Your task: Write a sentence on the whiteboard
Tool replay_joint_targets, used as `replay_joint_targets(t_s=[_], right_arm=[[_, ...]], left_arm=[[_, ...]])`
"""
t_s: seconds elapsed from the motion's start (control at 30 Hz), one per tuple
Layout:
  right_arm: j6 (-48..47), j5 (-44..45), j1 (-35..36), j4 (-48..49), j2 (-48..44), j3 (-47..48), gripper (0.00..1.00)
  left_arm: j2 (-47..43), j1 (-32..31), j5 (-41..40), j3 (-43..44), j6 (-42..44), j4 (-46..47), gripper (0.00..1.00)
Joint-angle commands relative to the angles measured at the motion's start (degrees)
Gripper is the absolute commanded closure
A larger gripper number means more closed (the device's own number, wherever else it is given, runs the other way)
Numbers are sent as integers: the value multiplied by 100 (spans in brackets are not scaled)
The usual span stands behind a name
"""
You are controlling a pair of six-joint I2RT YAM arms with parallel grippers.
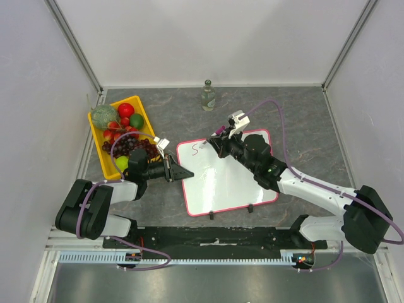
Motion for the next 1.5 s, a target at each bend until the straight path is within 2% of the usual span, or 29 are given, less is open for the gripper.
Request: replay_joint_targets(t_s=[0.0, 0.83, 1.47], right_arm=[[-44, 39, 17, 185, 57, 163, 100], [149, -303, 35, 79, -242, -391, 100], [334, 224, 35, 422, -32, -101, 100]], left_arm=[[146, -68, -235, -50, 668, -432, 98], [138, -68, -235, -50, 668, -432, 98], [120, -77, -226, -58, 677, -432, 98]])
